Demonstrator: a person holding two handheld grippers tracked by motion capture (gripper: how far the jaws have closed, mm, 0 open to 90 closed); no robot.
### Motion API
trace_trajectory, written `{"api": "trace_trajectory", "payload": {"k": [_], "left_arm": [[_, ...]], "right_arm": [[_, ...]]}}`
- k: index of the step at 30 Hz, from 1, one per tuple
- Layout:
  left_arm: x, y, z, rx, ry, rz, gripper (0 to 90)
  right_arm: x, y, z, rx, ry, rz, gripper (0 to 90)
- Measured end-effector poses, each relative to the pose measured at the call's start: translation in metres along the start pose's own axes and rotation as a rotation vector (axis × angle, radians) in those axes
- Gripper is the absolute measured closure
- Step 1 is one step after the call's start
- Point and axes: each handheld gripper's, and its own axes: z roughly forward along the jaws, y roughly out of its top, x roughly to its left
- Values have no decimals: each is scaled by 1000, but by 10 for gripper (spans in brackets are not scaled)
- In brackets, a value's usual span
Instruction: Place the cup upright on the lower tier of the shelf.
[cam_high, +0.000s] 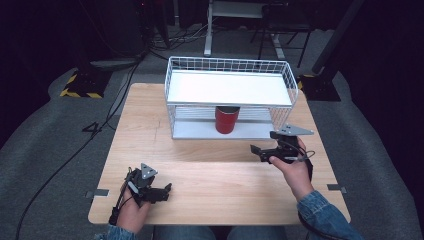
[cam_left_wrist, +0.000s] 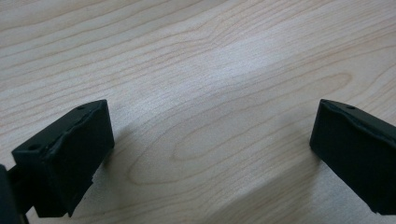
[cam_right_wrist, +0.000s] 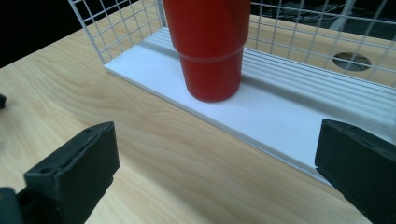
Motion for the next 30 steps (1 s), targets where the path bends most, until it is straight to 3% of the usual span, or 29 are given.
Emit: {"api": "trace_trajectory", "payload": {"k": [9, 13, 24, 30], "left_arm": [[3, 2, 1, 0, -7, 11, 1], [3, 2, 1, 0, -5, 7, 1], [3, 2, 1, 0, -6, 5, 1], [3, 2, 1, 0, -6, 7, 1]], "right_arm": [[-8, -19, -50, 10, -3, -26, 20], [-10, -27, -64, 20, 13, -10, 61], [-15, -58, -88, 46, 4, 40, 101], [-14, -77, -92, 127, -9, 15, 143]]}}
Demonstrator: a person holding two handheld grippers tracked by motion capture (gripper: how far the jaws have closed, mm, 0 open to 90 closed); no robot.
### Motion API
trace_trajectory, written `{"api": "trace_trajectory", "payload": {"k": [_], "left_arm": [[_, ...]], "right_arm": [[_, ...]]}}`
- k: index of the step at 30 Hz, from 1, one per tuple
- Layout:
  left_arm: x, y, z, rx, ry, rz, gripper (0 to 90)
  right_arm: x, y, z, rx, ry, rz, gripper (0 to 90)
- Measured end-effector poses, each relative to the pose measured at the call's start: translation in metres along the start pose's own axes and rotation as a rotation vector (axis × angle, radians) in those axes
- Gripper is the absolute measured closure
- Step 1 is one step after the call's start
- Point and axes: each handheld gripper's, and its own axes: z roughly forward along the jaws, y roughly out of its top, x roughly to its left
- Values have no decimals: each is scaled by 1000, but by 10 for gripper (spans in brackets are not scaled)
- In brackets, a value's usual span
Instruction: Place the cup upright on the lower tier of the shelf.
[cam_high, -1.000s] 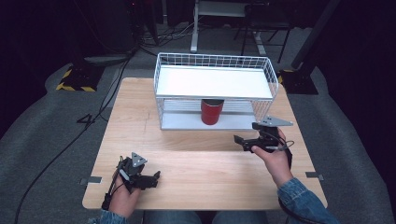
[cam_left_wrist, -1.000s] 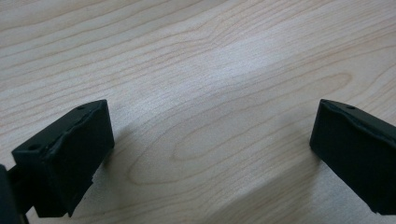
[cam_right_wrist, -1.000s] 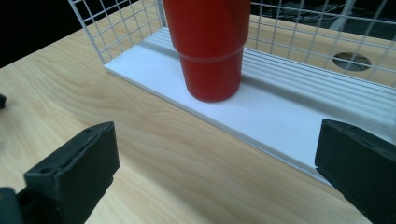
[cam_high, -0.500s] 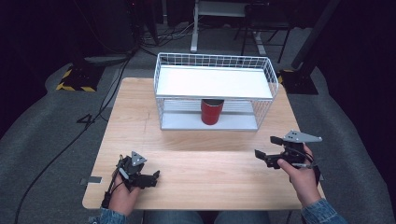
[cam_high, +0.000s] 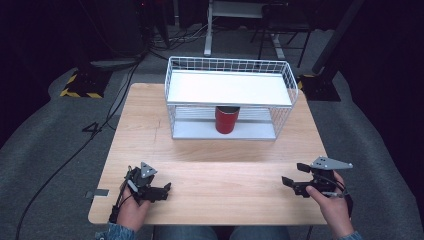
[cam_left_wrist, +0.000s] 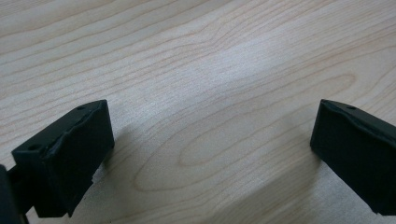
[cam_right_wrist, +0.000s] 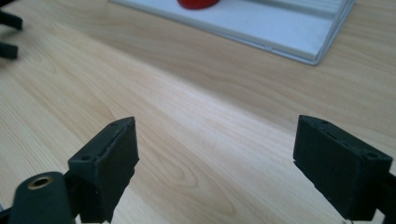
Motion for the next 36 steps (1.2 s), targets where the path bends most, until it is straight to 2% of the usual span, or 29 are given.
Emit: {"api": "trace_trajectory", "payload": {"k": [1, 8, 12, 19, 21, 24, 27, 30, 34, 36], "left_arm": [[0, 0, 0, 0, 0, 0, 1], [0, 0, 0, -1, 0, -2, 1], [0, 0, 0, 1, 0, 1, 1], [0, 0, 0, 2, 0, -1, 1], [0, 1, 0, 3, -1, 3, 1], [0, 1, 0, 2, 1, 6, 1], [1, 1, 0, 2, 1, 10, 1], [1, 1, 0, 2, 1, 8, 1], [1, 1, 0, 2, 1, 9, 1], [1, 1, 0, 2, 2, 9, 1]], "right_arm": [[1, -5, 1, 21, -1, -8, 144], [5, -19, 4, 48, -5, -7, 146], [3, -30, 9, 68, -9, 17, 146], [-1, -47, 19, 116, -30, 11, 147], [-2, -54, 22, 129, -56, -6, 148], [-2, -57, 24, 132, -63, -10, 147], [0, -61, 27, 109, -97, -54, 147], [0, -63, 29, 90, -105, -64, 98], [2, -62, 33, 120, -79, -91, 0], [2, -61, 34, 123, -79, -91, 0]]}}
